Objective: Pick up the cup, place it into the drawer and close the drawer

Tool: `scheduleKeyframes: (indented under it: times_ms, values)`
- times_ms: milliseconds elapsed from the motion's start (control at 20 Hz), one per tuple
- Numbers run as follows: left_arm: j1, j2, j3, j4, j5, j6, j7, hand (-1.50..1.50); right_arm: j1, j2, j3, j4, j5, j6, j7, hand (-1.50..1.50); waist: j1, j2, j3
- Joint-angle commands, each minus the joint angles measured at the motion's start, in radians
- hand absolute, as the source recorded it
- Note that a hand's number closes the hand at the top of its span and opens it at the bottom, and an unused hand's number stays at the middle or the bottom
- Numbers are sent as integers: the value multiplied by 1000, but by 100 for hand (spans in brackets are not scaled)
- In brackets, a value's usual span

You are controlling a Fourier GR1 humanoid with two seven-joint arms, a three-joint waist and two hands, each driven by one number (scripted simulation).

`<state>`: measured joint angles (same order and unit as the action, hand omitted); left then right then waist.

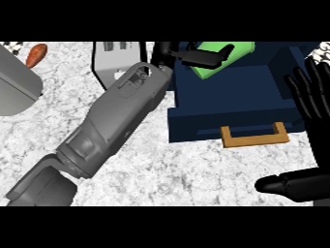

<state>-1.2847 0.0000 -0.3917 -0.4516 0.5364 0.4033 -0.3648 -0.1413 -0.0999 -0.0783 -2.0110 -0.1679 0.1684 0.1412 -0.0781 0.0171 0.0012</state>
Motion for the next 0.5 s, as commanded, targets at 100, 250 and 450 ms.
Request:
scheduleKeyframes:
  times_ms: [100,250,450]
  values:
    - [-23,0,-130,36,41,49,44,150,25,7,23,-25,-9,17,0,-150,-16,-1,0]
    - [-48,0,-170,84,28,58,57,150,-10,-18,-5,-28,-43,21,37,-150,-31,5,0]
    - [-19,0,-209,100,36,69,15,-150,3,-4,0,1,-38,33,-18,-150,-35,11,1]
